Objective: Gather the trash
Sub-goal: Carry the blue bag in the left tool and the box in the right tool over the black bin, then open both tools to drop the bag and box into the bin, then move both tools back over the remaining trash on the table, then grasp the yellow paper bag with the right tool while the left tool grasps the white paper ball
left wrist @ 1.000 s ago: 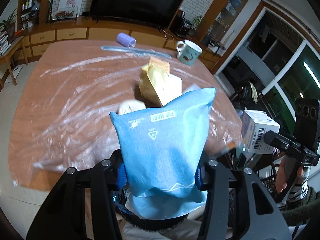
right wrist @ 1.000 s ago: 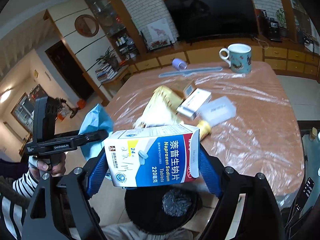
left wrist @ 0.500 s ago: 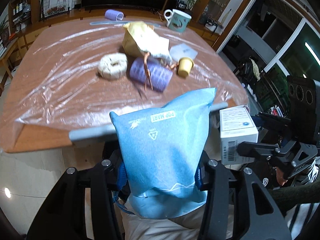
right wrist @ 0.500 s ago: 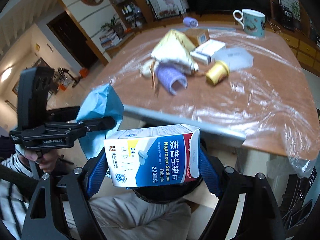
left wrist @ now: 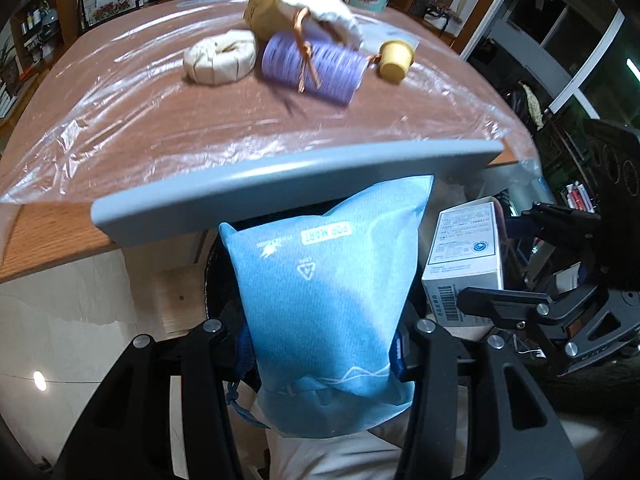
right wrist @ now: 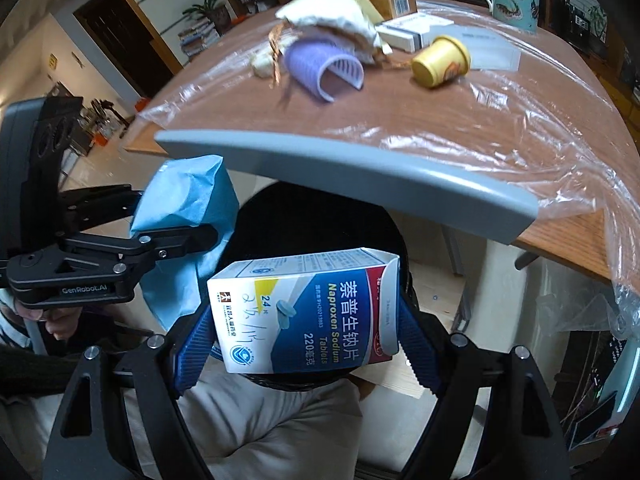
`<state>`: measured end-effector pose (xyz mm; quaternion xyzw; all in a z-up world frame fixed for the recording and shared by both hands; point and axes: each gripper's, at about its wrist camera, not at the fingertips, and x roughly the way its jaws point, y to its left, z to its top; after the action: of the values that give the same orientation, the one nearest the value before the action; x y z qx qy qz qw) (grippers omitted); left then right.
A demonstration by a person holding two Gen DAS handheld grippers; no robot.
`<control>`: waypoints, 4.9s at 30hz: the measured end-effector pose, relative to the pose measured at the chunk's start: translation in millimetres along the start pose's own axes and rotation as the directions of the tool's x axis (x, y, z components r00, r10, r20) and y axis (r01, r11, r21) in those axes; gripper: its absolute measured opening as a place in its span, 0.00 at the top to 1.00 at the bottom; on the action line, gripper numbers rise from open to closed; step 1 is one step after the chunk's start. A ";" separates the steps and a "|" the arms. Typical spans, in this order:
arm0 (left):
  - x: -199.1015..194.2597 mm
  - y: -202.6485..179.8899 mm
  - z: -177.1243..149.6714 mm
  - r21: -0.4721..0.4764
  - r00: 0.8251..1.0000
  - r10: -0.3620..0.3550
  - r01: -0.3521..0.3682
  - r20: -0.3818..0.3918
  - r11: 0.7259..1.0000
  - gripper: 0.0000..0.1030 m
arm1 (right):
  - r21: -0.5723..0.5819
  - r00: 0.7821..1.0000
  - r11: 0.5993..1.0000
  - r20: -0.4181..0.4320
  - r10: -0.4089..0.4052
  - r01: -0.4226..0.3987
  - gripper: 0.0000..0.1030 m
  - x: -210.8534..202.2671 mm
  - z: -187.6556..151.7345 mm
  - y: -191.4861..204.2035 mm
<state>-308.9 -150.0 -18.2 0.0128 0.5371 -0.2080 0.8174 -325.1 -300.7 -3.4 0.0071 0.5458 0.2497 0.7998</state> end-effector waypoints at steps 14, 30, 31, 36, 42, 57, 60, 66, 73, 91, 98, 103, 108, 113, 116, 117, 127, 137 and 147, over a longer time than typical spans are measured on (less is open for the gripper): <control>35.2 12.8 -6.7 -0.012 0.997 0.046 -0.047 -0.055 0.999 0.51 | -0.009 0.997 0.998 -0.035 -0.064 0.064 0.22 42.7 7.5 0.7; 68.6 12.8 -15.6 0.030 0.989 0.087 -0.084 -0.118 0.996 0.51 | -0.027 0.992 0.995 -0.072 -0.101 0.100 0.22 72.5 4.2 4.5; 69.3 13.0 -16.0 0.031 0.989 0.087 -0.084 -0.120 0.996 0.51 | -0.029 0.992 0.995 -0.072 -0.102 0.100 0.22 73.2 4.0 5.2; 75.3 8.2 -14.0 0.051 0.987 0.107 -0.102 -0.119 0.993 0.51 | -0.028 0.991 0.994 -0.076 -0.109 0.107 0.22 75.3 3.2 3.2; 73.1 2.1 -12.9 0.064 0.988 0.124 -0.118 -0.089 0.991 0.35 | -0.014 0.988 0.990 -0.065 -0.140 0.139 0.16 71.6 4.1 4.5; 38.2 17.7 -9.6 -0.016 0.999 0.051 -0.051 -0.020 0.999 0.26 | -0.015 0.991 0.991 0.017 -0.135 0.135 0.14 23.8 0.9 7.0; 14.8 21.0 -4.5 -0.028 0.999 0.039 -0.038 0.032 0.999 0.26 | -0.005 0.989 0.993 0.086 -0.121 0.122 0.14 -6.0 10.1 6.5; -33.9 27.1 19.1 -0.046 0.980 0.036 -0.028 0.196 0.999 0.11 | 0.031 0.963 0.993 0.244 -0.117 0.113 0.07 -58.1 44.2 4.5; -53.2 40.6 57.9 -0.032 0.950 0.090 -0.084 0.300 0.996 0.06 | 0.055 0.938 0.994 0.331 -0.106 0.093 0.04 -72.2 106.9 -4.1; 17.1 68.1 127.3 0.093 0.964 0.170 -0.192 0.202 0.977 0.06 | 0.134 0.978 0.986 0.170 -0.119 0.097 0.04 23.5 216.5 -21.3; 28.6 64.6 137.3 0.154 0.968 0.166 -0.196 0.187 0.968 0.14 | 0.158 0.987 0.983 0.117 -0.109 0.089 0.06 48.3 227.1 -27.4; 35.4 59.7 141.6 0.203 0.975 0.156 -0.187 0.157 0.961 0.28 | 0.186 0.992 0.980 0.092 -0.089 0.071 0.15 55.8 230.3 -30.1; 34.0 63.0 142.2 0.182 0.982 0.113 -0.140 0.155 0.973 0.42 | 0.192 0.995 0.981 0.092 -0.049 0.030 0.35 56.4 228.8 -30.5; 32.1 65.3 141.6 0.159 0.981 0.109 -0.135 0.161 0.978 0.50 | 0.184 0.995 0.983 0.095 -0.032 0.014 0.49 57.1 228.4 -28.6; 31.9 63.8 140.0 0.162 0.980 0.110 -0.137 0.164 0.977 0.50 | 0.177 0.995 0.984 0.101 -0.023 0.005 0.55 56.1 228.4 -27.8; 31.8 63.5 139.6 0.163 0.980 0.108 -0.135 0.164 0.977 0.50 | 0.176 0.994 0.984 0.106 -0.021 0.002 0.56 55.4 228.6 -27.8; 30.5 68.9 142.4 0.132 0.983 0.094 -0.116 0.160 0.984 0.50 | 0.199 0.990 0.979 0.142 0.020 -0.048 0.61 47.6 228.1 -33.9; 25.2 74.7 142.3 0.095 0.981 0.094 -0.111 0.168 0.989 0.50 | 0.193 0.983 0.980 0.181 0.022 -0.057 0.62 33.5 228.3 -36.5; 16.9 81.8 139.2 0.053 0.981 0.087 -0.098 0.173 0.994 0.50 | 0.200 0.974 0.975 0.222 0.048 -0.094 0.62 17.9 224.3 -41.1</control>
<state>-152.9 -114.8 9.2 0.0447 0.4574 -0.1864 0.8684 -107.4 -270.9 60.0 0.1381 0.4782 0.2171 0.8397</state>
